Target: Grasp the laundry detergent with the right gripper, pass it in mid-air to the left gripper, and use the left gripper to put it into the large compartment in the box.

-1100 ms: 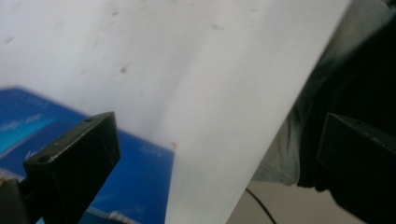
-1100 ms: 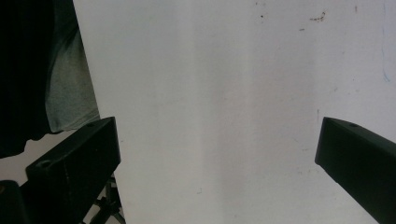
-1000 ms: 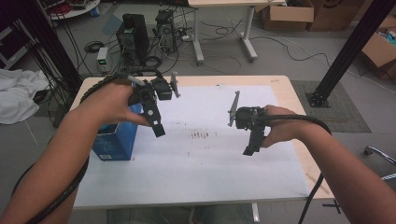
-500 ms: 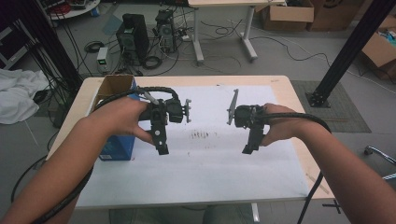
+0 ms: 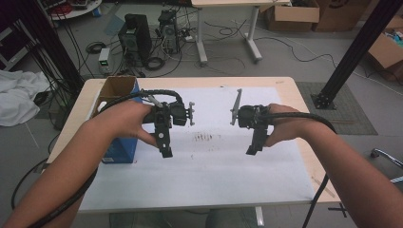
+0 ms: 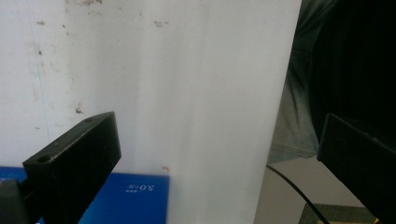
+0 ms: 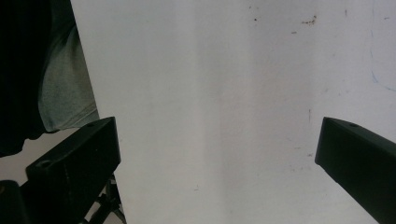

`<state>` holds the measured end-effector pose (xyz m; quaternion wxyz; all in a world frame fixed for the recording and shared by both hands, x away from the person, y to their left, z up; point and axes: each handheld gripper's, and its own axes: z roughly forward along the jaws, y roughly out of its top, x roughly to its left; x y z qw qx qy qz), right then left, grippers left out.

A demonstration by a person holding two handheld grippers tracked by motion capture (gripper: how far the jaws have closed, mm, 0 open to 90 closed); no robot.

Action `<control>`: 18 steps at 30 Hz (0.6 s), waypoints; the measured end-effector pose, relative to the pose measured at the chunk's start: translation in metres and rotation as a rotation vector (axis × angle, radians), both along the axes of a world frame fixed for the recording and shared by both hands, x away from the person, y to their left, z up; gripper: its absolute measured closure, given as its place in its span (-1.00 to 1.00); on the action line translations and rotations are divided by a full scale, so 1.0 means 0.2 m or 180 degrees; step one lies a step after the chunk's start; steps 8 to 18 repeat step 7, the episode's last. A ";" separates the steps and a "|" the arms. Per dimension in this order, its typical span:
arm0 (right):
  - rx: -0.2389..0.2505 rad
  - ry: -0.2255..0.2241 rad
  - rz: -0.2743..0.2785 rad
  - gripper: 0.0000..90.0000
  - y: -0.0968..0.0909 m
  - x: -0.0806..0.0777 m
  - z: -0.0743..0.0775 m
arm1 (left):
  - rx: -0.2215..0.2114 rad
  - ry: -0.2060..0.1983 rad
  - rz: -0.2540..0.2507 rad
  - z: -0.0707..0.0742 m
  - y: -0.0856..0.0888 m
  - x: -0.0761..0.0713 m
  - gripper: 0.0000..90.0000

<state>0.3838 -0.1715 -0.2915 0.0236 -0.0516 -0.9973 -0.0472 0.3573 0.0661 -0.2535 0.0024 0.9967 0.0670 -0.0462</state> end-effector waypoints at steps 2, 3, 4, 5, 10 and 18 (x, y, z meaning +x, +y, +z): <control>0.0003 0.0005 -0.0002 -1.00 0.00 0.00 0.00 | -0.0003 -0.0005 -0.0017 0.00 0.00 0.00 -1.00; 0.0003 0.0002 0.0001 -1.00 0.00 0.00 0.00 | -0.0007 -0.0008 -0.0014 0.00 0.00 0.00 -1.00; 0.0000 0.0001 -0.0006 -1.00 0.00 0.00 0.00 | -0.0004 0.0000 -0.0011 -0.01 -0.01 0.00 -1.00; -0.0002 -0.0003 -0.0010 -1.00 0.00 0.00 0.00 | 0.0001 -0.0004 -0.0017 -0.01 -0.01 0.00 -1.00; -0.0002 -0.0011 -0.0004 -1.00 0.00 0.00 0.00 | 0.0002 0.0005 -0.0016 -0.01 -0.01 0.00 -1.00; -0.0002 -0.0011 -0.0004 -1.00 0.00 0.00 0.00 | 0.0002 0.0005 -0.0016 -0.01 -0.01 0.00 -1.00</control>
